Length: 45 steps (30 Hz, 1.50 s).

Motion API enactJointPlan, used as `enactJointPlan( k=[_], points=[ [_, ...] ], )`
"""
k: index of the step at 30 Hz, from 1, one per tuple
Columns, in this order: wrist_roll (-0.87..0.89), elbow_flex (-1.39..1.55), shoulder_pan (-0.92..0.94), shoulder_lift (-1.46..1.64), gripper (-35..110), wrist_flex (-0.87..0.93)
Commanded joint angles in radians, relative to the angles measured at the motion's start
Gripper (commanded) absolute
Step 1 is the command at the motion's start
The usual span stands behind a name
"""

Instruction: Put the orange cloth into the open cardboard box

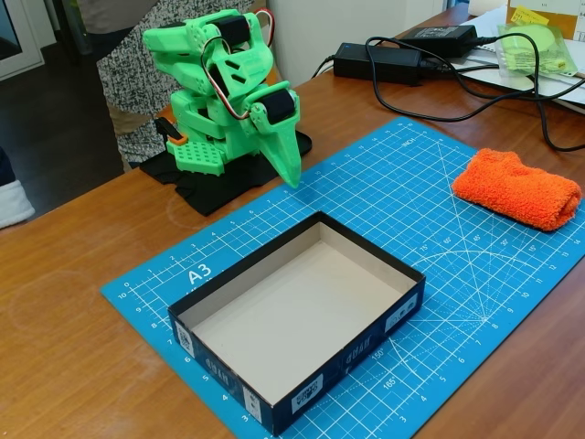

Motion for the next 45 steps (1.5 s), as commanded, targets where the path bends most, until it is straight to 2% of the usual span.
enactJointPlan(
  k=[1, 33, 36, 39, 41, 45],
  points=[
    [0.011, 0.006, 0.012, 0.012, 0, 0.005],
    [-0.026, 0.006, -0.038, 0.012, 0, 0.003],
    [-0.140, -0.003, -0.057, 0.012, 0, -0.029],
    [-0.167, -0.173, -0.008, 0.008, 1, -0.058],
    [-0.178, -0.399, -0.071, -0.083, 1, -0.008],
    [-0.153, -0.942, -0.221, -0.660, 3, 0.098]
  ],
)
